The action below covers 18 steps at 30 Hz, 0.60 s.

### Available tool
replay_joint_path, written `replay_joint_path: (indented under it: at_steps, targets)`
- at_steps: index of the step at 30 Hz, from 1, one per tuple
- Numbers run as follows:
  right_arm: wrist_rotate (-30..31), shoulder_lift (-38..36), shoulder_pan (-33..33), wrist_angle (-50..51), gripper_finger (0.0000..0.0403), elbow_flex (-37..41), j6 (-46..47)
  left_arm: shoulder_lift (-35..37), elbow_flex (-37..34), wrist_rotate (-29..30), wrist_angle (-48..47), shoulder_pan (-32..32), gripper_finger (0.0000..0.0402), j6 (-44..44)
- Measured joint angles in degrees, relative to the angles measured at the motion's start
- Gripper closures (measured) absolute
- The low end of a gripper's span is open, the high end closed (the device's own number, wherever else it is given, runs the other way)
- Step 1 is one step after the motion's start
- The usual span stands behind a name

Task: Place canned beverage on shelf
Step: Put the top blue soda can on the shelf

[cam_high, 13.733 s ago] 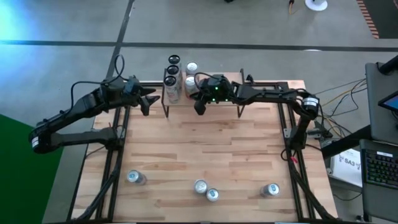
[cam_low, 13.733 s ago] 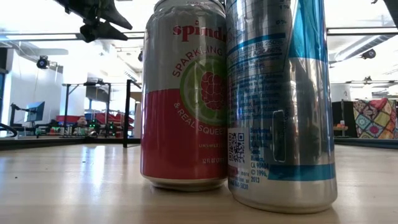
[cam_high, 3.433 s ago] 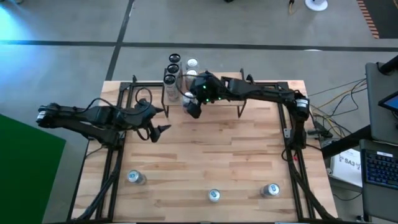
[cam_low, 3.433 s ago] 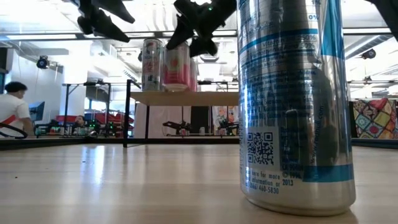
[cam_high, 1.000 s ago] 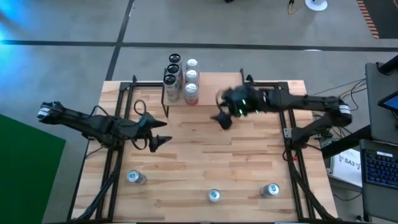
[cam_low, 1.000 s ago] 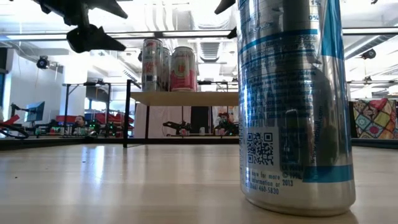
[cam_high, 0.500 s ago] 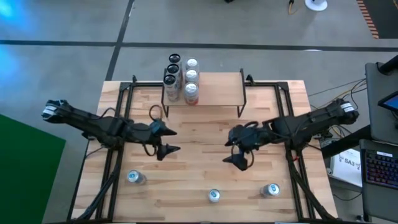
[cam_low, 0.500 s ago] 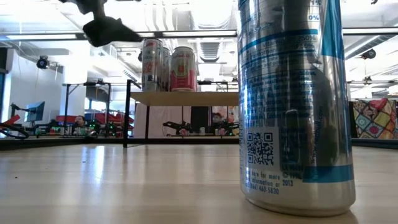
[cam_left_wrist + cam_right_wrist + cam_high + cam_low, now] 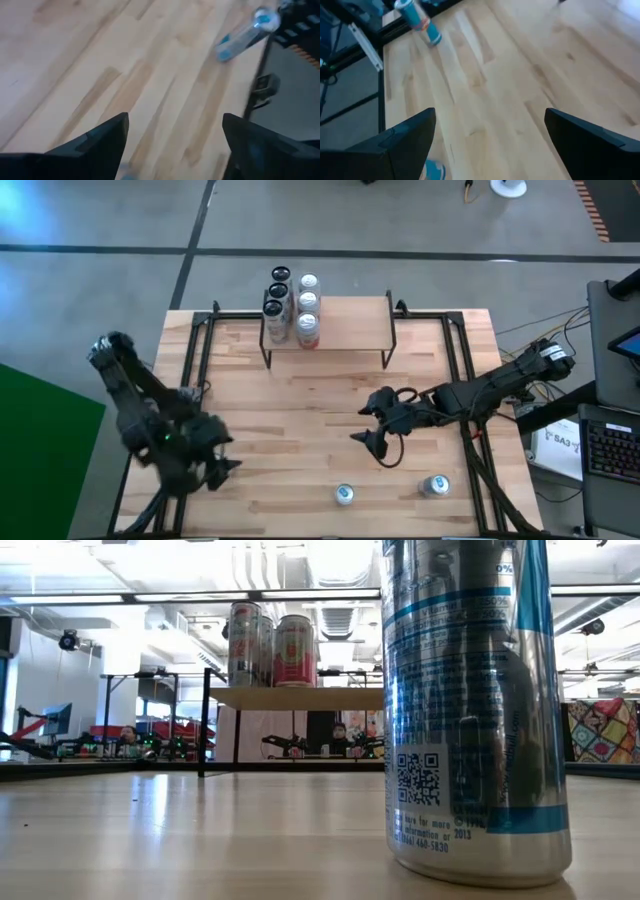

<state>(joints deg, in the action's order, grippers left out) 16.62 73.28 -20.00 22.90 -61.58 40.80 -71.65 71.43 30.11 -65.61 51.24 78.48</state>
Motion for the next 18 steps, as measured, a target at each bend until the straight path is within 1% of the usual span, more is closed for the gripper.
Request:
replay_joint_path:
  at_steps: [2, 5, 7, 10, 14, 16, 18]
  targets:
    - [0.0, 0.3, -0.1, -3.0, 0.0039, 1.7, -0.1, -2.0, 1.5, 1.9, -6.3, 4.0, 0.0094, 7.6]
    - [0.0, 0.8, 0.0, -7.5, 0.0039, 3.0, 2.2, -4.3, 2.1, -1.1, -13.6, 7.1, 0.0094, 18.5]
    - [0.1, 1.1, -0.2, -9.1, 0.0039, 3.3, 3.9, -4.9, 1.3, -2.9, -14.0, 8.9, 0.0094, 23.4]
    - [-0.1, 1.8, -0.7, -8.9, 0.0039, 3.4, 6.5, -5.2, -0.5, -3.3, -13.1, 11.2, 0.0091, 30.3]
    - [0.7, 3.6, -0.9, -9.6, 0.0039, 2.4, 9.2, -5.2, -2.8, -5.4, -13.1, 14.4, 0.0074, 39.6]
    - [1.5, 4.7, -0.9, -10.1, 0.0039, 1.4, 10.6, -5.2, -3.6, -5.7, -12.8, 16.3, 0.0062, 43.0]
    - [1.5, 6.1, -0.9, -10.5, 0.0039, 0.1, 11.1, -5.2, -4.7, -6.5, -12.0, 17.4, 0.0049, 43.5]
